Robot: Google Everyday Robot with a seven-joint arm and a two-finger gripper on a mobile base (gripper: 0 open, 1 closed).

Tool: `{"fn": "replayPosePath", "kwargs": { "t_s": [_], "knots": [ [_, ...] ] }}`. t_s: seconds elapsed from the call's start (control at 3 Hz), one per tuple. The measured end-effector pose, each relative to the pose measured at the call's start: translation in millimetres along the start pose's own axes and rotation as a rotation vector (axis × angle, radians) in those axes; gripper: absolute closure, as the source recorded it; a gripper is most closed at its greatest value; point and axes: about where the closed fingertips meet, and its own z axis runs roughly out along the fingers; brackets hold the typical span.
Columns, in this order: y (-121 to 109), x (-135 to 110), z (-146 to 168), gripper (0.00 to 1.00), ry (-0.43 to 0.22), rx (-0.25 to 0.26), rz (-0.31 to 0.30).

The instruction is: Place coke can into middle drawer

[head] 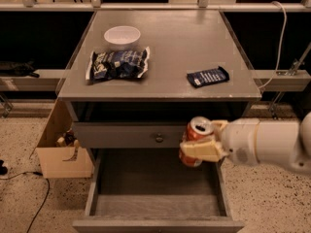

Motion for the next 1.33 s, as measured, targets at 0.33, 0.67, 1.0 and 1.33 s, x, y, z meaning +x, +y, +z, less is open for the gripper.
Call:
{"fn": "replayPosePath", "kwargs": {
  "t_s": [0.33, 0.67, 1.0, 1.33],
  "knots": [
    [4.2, 35.7, 11.5, 1.0, 0.04, 0.029, 0.04],
    [5.2, 37.8, 16.5, 1.0, 0.041, 0.028, 0.049],
    [12.5, 66.2, 53.7, 1.0, 0.044, -0.008, 0.111],
    [22.5, 121.9, 134.3, 1.0, 0.047, -0.079, 0.212]
  ]
}}
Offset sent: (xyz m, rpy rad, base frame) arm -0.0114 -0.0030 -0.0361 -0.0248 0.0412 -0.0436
